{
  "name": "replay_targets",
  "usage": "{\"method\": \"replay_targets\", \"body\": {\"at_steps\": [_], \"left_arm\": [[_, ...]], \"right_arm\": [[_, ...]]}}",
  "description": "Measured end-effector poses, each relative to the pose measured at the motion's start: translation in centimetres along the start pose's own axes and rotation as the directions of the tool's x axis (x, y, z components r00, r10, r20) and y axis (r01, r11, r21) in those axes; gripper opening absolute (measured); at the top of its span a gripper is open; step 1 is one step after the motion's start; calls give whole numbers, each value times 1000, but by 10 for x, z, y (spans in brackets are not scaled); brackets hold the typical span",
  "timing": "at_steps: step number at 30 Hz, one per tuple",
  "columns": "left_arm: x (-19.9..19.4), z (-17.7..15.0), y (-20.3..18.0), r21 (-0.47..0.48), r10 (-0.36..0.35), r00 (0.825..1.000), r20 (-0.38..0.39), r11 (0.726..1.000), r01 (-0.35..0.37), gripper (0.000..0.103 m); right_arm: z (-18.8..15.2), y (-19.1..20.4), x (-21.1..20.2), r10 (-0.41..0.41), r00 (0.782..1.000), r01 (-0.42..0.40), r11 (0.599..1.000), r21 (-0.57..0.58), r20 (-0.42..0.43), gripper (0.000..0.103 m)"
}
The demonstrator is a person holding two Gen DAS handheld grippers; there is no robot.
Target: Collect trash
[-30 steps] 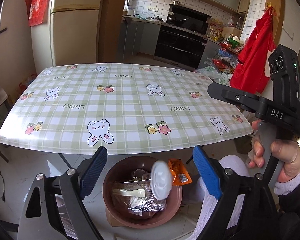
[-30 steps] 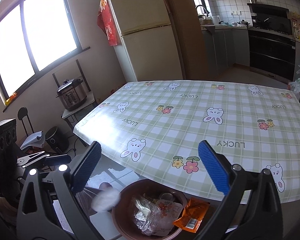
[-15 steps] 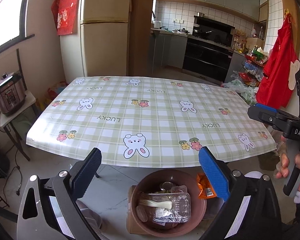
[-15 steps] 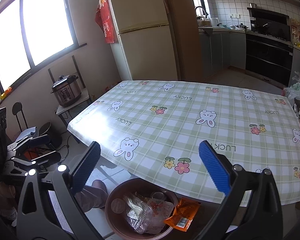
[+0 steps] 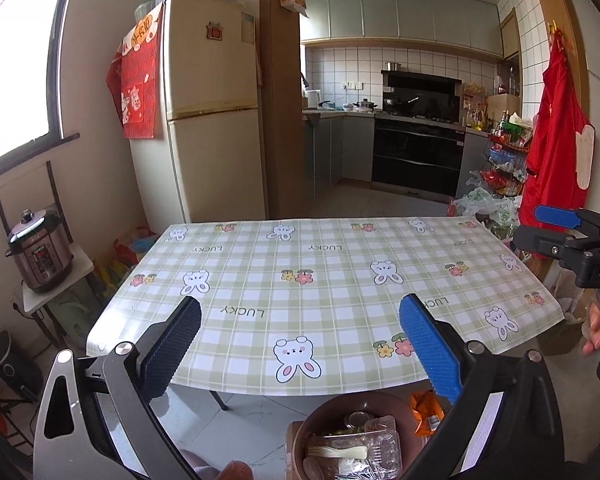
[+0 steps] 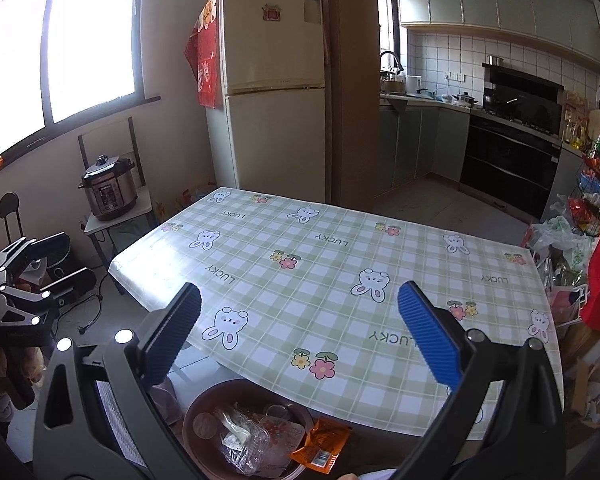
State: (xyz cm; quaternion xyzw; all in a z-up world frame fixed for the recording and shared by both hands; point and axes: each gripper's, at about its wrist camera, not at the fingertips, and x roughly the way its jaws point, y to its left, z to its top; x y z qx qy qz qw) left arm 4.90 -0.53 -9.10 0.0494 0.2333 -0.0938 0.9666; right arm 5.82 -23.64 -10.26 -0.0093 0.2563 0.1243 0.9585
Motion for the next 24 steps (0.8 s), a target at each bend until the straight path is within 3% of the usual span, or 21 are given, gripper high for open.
{"method": "replay_targets", "body": {"at_steps": [11,24], "left_arm": [[-32,30,1,-32,8,996,91,999,-5,97],[-49,38,10,-63,1,992,127,998,7,97]], "right_arm": [[17,13,-21,-29,999,30,999,-28,45,97],[20,17,-31,-34,997,35,999,-21,62,97]]}}
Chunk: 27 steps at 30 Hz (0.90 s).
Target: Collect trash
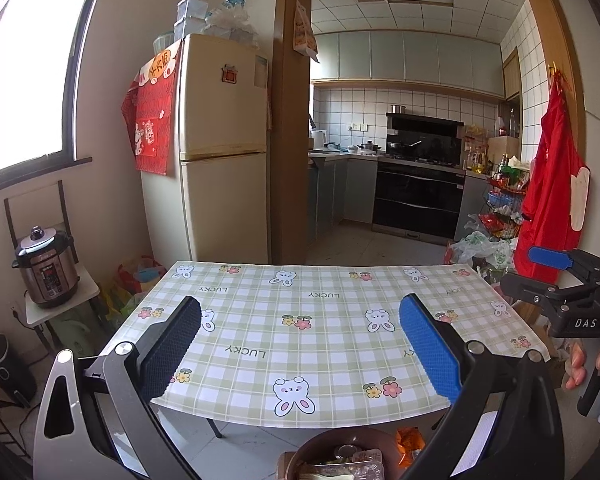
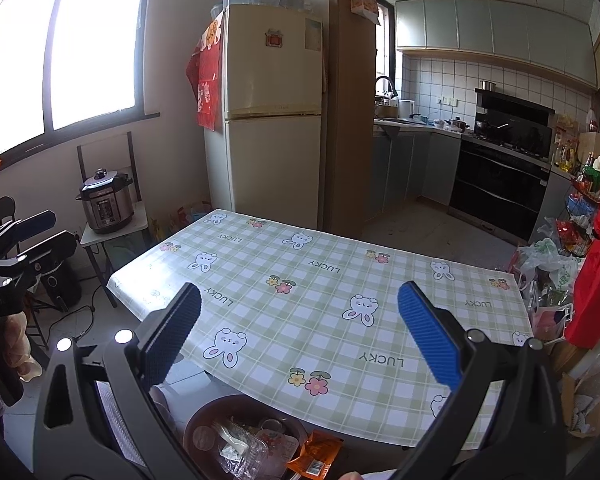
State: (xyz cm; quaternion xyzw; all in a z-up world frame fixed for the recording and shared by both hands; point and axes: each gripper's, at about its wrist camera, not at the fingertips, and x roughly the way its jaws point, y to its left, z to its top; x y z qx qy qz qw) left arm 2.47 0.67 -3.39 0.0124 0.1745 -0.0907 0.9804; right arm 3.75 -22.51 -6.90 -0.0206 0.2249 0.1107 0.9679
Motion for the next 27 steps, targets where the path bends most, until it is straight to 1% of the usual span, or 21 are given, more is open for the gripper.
{"method": "replay_targets", "body": {"at_steps": [27], "left_arm": [[-3,4,-3,33,9,1000,0,999,-9,97]], "right_arm": [[-1,-3,-2,-4,1000,4,1000,19,-2,97]]}}
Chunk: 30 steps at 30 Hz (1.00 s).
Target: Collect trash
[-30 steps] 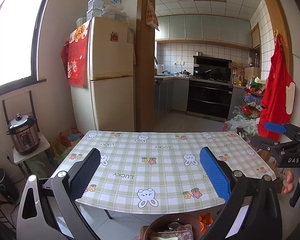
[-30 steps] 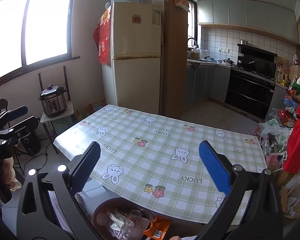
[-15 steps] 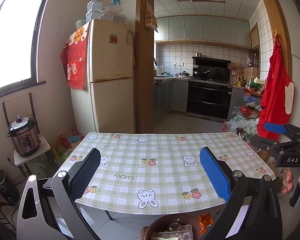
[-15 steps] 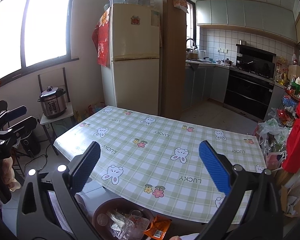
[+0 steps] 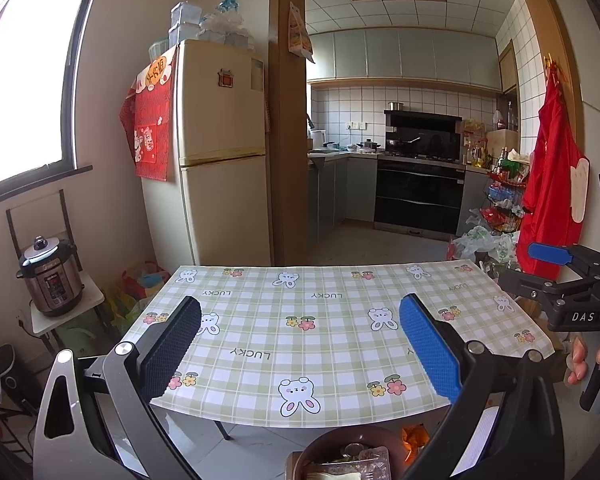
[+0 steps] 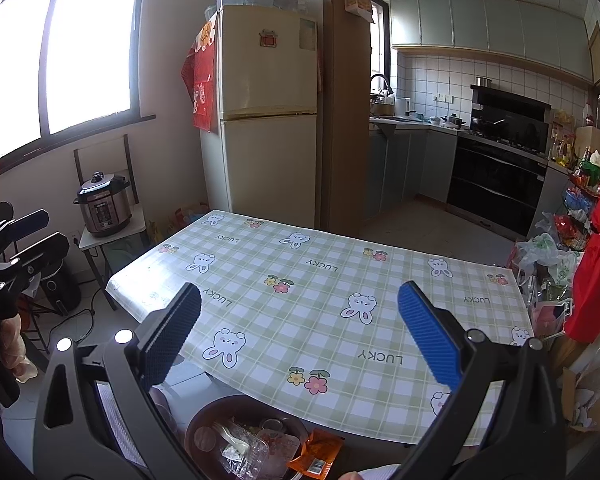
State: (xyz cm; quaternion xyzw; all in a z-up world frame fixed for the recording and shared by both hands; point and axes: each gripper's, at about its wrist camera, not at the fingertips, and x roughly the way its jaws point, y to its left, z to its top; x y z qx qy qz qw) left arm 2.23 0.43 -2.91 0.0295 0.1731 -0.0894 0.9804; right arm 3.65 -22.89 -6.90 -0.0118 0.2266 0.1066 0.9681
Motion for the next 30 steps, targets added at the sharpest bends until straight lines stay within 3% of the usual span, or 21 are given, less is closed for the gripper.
{"method": "replay_targets", "body": {"at_steps": [30], "left_arm": [[-3,0,1,12,2,1000,-1,1000,-2,97]], "right_arm": [[-4,-3,2,-4,1000,4,1000,1,-4,97]]}}
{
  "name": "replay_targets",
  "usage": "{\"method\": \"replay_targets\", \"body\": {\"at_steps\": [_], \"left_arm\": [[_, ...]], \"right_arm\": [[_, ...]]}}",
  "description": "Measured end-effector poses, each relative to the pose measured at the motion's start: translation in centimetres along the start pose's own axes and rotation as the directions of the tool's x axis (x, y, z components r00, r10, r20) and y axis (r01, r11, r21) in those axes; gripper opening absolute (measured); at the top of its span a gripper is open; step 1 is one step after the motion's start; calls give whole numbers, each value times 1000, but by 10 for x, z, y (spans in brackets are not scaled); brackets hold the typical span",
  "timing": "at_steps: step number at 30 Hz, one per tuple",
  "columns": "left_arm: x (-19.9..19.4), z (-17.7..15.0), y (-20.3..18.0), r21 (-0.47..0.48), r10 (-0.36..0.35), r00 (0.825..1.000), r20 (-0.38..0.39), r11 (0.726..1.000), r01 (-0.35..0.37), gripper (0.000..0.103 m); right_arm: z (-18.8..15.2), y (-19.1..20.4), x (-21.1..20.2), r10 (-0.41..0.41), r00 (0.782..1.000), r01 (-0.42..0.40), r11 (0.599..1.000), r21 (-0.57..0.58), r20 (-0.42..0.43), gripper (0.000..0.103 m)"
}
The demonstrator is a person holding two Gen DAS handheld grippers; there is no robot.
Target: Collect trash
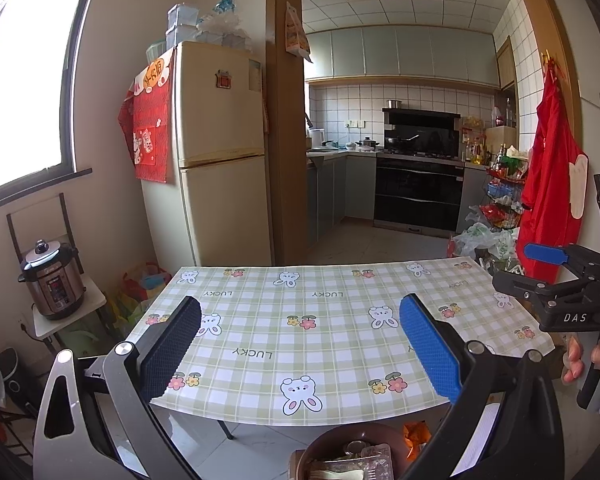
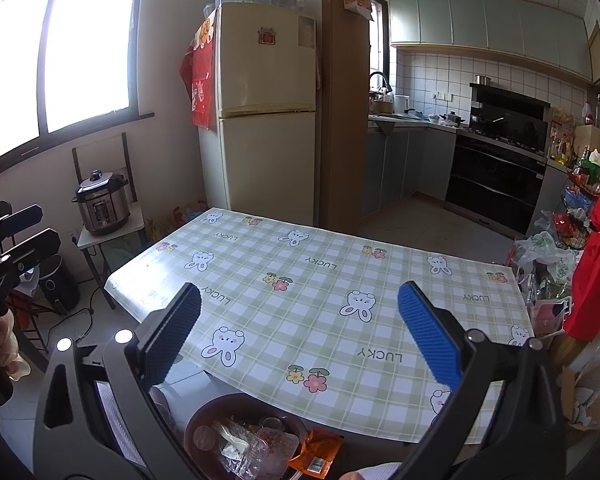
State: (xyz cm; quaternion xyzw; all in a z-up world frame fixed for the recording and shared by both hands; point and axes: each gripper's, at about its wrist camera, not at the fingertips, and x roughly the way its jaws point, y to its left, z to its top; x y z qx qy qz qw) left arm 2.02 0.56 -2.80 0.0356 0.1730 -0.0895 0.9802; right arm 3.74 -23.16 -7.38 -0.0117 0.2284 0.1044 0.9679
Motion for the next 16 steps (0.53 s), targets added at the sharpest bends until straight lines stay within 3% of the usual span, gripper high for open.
{"method": "replay_targets", "body": {"at_steps": [16], "left_arm": [[5,-2,8,11,31,999,-20,999,-30,97]], "right_arm": [[-10,0,3,-7,1000,7,1000,-3,-9,97]]}}
